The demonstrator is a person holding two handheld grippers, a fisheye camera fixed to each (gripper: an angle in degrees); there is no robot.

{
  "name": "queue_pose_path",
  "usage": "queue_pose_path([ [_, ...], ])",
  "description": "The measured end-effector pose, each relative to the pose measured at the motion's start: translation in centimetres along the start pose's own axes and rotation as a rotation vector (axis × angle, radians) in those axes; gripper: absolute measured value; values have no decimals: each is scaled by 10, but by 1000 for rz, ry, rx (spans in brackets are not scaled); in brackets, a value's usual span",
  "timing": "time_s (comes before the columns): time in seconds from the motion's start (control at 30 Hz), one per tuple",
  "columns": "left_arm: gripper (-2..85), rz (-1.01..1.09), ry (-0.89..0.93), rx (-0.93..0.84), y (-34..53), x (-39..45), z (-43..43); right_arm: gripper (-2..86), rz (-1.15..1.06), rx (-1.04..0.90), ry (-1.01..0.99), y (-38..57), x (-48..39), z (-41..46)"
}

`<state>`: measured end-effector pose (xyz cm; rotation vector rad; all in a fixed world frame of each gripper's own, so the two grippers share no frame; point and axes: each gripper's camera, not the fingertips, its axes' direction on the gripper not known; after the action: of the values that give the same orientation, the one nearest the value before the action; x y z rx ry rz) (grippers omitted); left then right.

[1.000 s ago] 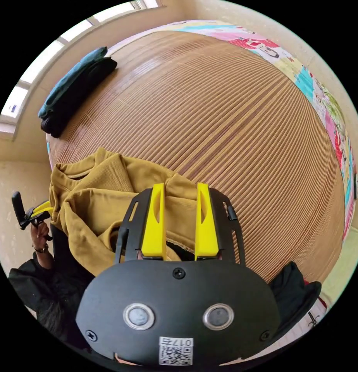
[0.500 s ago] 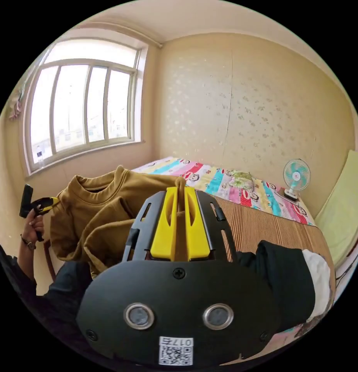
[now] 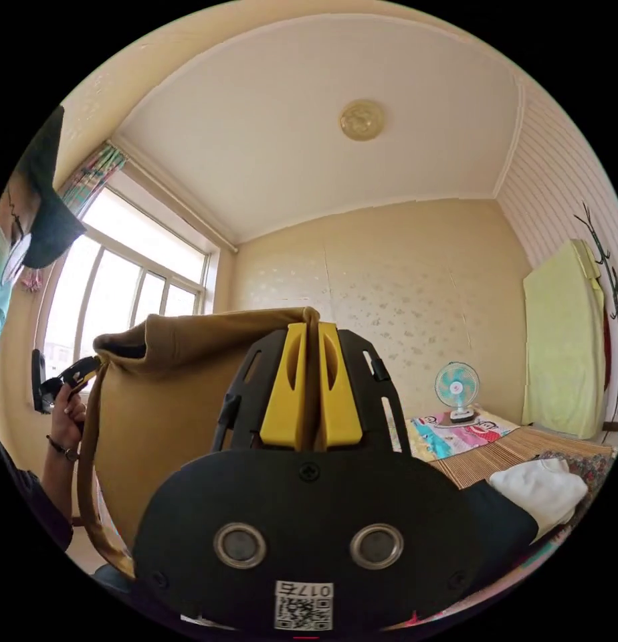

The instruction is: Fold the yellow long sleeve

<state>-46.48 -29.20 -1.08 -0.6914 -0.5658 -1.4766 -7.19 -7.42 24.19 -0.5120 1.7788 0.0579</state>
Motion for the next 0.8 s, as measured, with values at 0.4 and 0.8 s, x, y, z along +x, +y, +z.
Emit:
queue_pose_path([
  [0.4, 84, -210, -213, -908, 226, -211, 316, 53, 154, -1021, -36, 245, 115, 324],
  [0.8, 88, -132, -293, -1263, 414, -191, 200, 65, 148, -1188, -195, 383, 56, 175],
])
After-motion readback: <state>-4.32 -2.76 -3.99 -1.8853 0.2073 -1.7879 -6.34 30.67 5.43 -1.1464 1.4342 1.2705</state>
